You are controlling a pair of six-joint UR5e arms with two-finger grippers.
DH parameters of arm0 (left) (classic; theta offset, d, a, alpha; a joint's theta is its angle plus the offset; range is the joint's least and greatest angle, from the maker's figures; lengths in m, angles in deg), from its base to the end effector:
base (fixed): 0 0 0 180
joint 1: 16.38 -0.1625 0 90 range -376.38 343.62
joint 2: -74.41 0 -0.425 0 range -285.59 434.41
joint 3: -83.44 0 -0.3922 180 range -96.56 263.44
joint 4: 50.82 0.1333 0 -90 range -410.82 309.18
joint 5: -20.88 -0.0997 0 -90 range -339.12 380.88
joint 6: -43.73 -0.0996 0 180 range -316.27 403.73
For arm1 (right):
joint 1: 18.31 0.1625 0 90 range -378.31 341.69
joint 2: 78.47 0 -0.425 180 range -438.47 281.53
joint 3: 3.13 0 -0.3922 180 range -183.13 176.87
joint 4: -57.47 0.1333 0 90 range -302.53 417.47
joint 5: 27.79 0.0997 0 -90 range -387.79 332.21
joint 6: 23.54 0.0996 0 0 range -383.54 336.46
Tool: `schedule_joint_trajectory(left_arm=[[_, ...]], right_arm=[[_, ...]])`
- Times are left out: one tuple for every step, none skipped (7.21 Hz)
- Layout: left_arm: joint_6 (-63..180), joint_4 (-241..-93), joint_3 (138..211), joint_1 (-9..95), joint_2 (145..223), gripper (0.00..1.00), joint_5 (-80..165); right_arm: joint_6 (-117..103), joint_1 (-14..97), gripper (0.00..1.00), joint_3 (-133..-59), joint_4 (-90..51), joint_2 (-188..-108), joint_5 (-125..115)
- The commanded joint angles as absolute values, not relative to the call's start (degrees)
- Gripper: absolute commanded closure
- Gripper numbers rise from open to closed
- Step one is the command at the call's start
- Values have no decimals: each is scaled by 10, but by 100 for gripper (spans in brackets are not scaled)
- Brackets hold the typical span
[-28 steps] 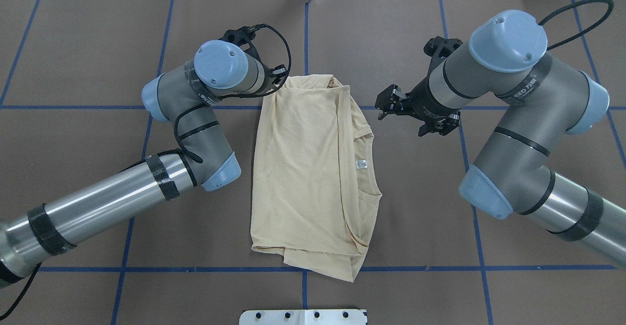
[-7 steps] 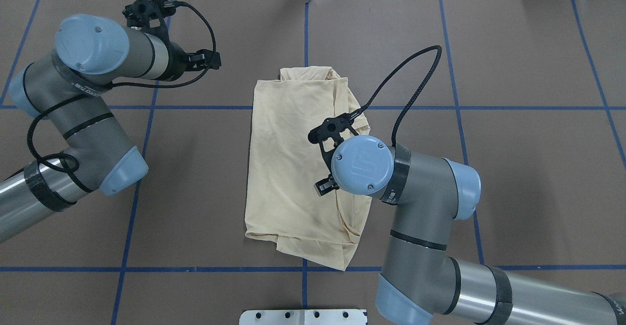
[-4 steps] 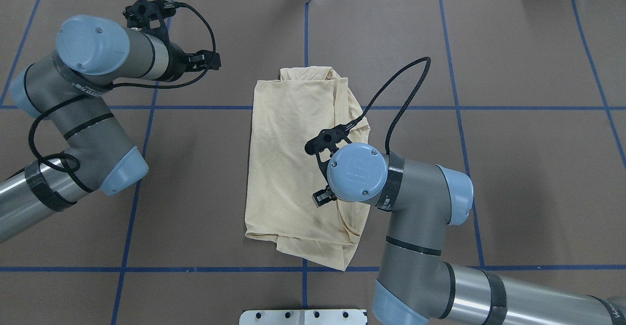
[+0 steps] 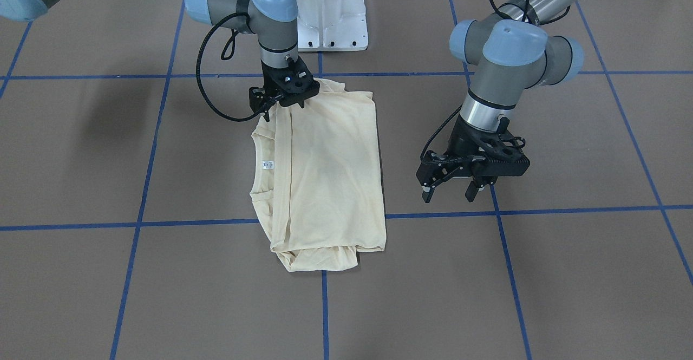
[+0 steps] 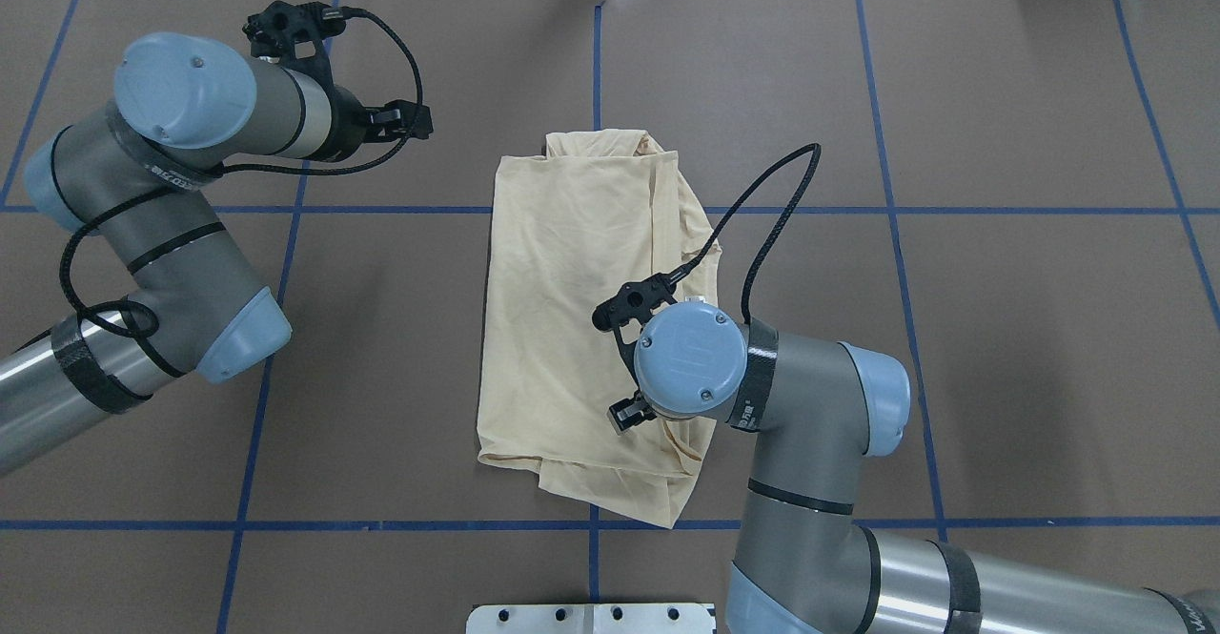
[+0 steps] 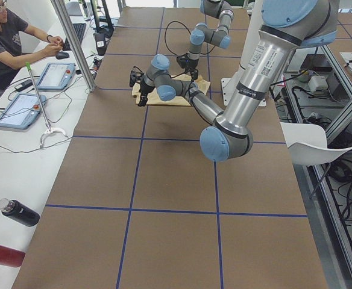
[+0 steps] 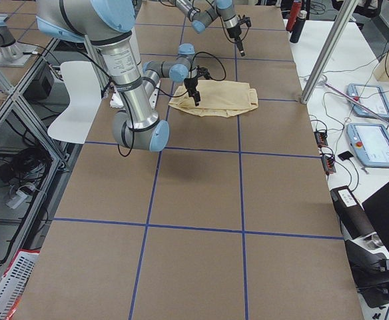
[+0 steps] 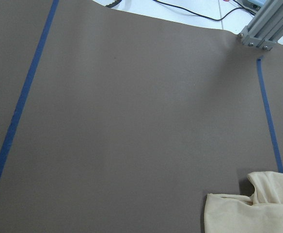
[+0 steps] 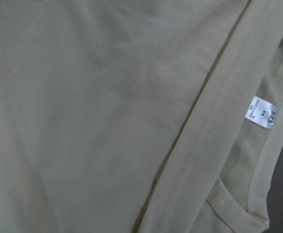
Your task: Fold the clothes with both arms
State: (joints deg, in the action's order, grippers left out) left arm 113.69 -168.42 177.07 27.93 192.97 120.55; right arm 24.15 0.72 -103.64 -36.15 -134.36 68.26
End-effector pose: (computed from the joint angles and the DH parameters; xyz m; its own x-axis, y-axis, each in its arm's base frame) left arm 0.3981 -0.5515 0.2901 0.5386 -0.0537 -0.8408 0.4260 0.8784 0.2167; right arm -0.5817 -0.3305 0.2482 0.7019 -0.4660 0.5387 0.2888 0.8775 0.3828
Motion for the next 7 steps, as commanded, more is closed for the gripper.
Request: schedule_joint_trajectory(left_arm=[[1138,-1684,1770,279,1930,0,1206],[1139,-1684,1770,278,1930,0,1206],[1140,-1685,1767,278,1931,0,1206],[1141,-1686,1766,278,1931,0,1206],[1141,-1687,1763,278,1931,0,1206],[1141,-1687,1763,278,1931,0,1206],[1141,-1687,1763,278,1931,0,1206]], right_arm=[[242,4,0,-1035,-366,-1352,688],[243,4,0,-1036,-366,-1358,694],[244,4,0,-1036,-366,-1359,695],[244,4,0,-1036,-367,-1360,699],[244,4,0,-1035,-367,-1359,705],[244,3,0,-1036,-367,-1361,708],[244,1,0,-1035,-368,-1363,708]])
